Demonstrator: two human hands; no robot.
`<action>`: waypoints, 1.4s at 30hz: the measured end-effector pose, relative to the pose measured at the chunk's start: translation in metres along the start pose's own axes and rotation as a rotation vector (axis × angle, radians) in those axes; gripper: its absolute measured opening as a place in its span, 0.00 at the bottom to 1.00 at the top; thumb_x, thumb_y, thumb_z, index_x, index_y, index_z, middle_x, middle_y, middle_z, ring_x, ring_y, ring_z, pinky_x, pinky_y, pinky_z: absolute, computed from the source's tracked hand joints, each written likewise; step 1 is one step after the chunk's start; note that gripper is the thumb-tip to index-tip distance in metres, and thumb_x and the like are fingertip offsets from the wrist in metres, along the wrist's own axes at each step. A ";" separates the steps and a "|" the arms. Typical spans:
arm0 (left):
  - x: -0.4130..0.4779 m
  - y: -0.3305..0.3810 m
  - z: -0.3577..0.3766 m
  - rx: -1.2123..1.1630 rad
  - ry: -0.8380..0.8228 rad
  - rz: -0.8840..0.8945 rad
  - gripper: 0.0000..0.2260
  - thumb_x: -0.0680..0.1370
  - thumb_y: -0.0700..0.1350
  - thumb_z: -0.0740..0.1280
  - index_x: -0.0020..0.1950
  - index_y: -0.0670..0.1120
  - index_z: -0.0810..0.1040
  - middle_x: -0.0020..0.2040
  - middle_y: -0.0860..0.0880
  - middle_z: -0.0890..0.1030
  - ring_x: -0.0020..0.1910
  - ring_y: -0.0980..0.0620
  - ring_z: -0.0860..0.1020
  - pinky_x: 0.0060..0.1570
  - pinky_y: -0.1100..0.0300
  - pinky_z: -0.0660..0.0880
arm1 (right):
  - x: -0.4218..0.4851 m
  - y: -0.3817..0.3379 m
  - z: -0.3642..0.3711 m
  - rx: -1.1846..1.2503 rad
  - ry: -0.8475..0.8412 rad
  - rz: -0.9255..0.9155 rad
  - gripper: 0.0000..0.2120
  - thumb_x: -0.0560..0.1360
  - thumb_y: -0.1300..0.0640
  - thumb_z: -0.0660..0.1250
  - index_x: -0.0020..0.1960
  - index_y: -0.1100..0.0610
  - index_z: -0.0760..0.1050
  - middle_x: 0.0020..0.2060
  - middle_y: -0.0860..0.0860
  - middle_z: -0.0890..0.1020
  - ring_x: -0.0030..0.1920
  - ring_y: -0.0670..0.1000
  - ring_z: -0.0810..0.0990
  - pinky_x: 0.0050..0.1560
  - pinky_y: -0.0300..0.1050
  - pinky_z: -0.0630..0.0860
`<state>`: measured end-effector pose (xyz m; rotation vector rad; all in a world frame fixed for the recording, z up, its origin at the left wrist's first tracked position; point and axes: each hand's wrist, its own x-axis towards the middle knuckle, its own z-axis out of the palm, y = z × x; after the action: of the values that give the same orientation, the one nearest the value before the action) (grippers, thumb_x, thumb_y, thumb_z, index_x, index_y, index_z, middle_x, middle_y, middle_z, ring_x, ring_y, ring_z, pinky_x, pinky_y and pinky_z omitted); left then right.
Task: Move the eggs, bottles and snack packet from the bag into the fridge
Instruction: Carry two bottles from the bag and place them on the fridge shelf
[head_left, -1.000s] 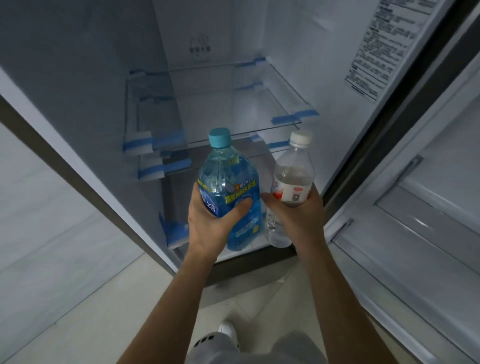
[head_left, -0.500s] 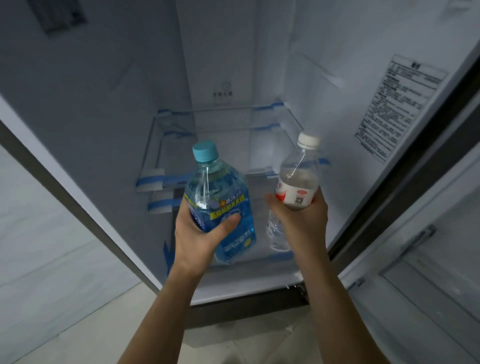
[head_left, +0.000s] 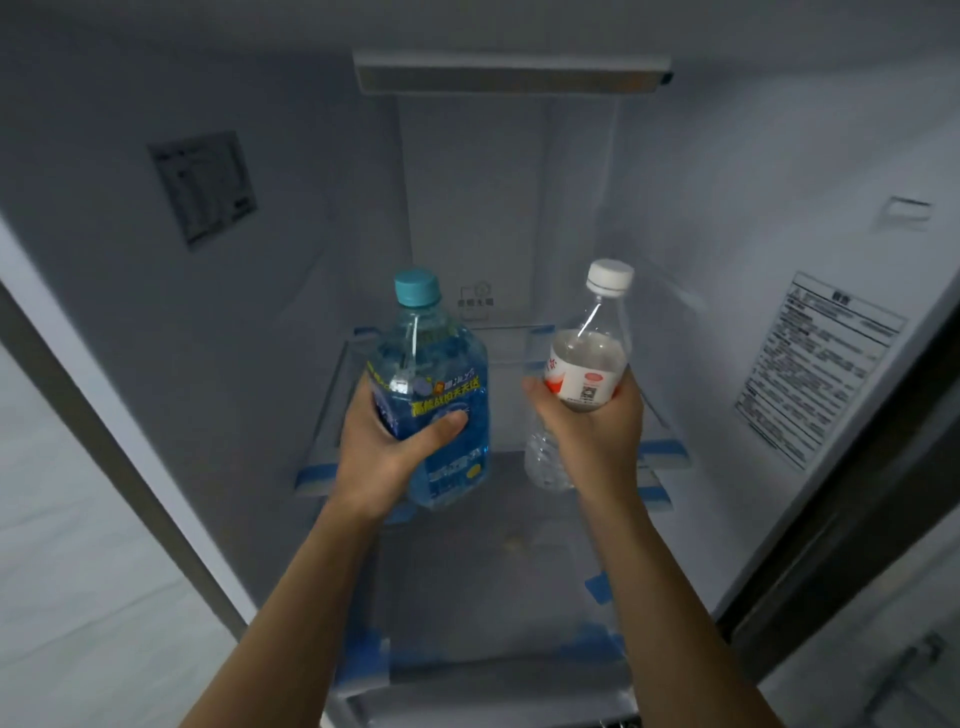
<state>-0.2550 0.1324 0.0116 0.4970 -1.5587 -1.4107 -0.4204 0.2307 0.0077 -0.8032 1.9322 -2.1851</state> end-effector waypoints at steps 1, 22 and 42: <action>0.007 -0.002 0.000 0.007 -0.007 -0.006 0.31 0.63 0.48 0.79 0.61 0.40 0.74 0.55 0.45 0.85 0.54 0.46 0.84 0.50 0.53 0.82 | 0.006 0.002 0.005 -0.004 -0.003 -0.001 0.23 0.65 0.56 0.82 0.56 0.57 0.77 0.42 0.50 0.84 0.38 0.43 0.83 0.39 0.39 0.80; 0.074 -0.036 -0.003 0.171 -0.180 -0.134 0.38 0.64 0.52 0.80 0.69 0.47 0.69 0.60 0.47 0.82 0.58 0.48 0.83 0.58 0.45 0.79 | 0.049 0.028 0.028 -0.127 -0.177 -0.009 0.24 0.67 0.54 0.81 0.58 0.53 0.75 0.46 0.49 0.84 0.44 0.47 0.84 0.45 0.44 0.81; 0.072 -0.058 -0.012 0.534 0.081 -0.186 0.36 0.61 0.43 0.84 0.60 0.53 0.65 0.54 0.56 0.77 0.53 0.54 0.78 0.44 0.69 0.73 | 0.030 0.074 0.026 -0.876 -0.134 -0.202 0.28 0.65 0.37 0.79 0.56 0.53 0.79 0.48 0.51 0.83 0.45 0.52 0.81 0.44 0.46 0.79</action>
<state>-0.2957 0.0537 -0.0169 1.0266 -1.8589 -1.0771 -0.4529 0.1822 -0.0517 -1.2381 2.8279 -1.2217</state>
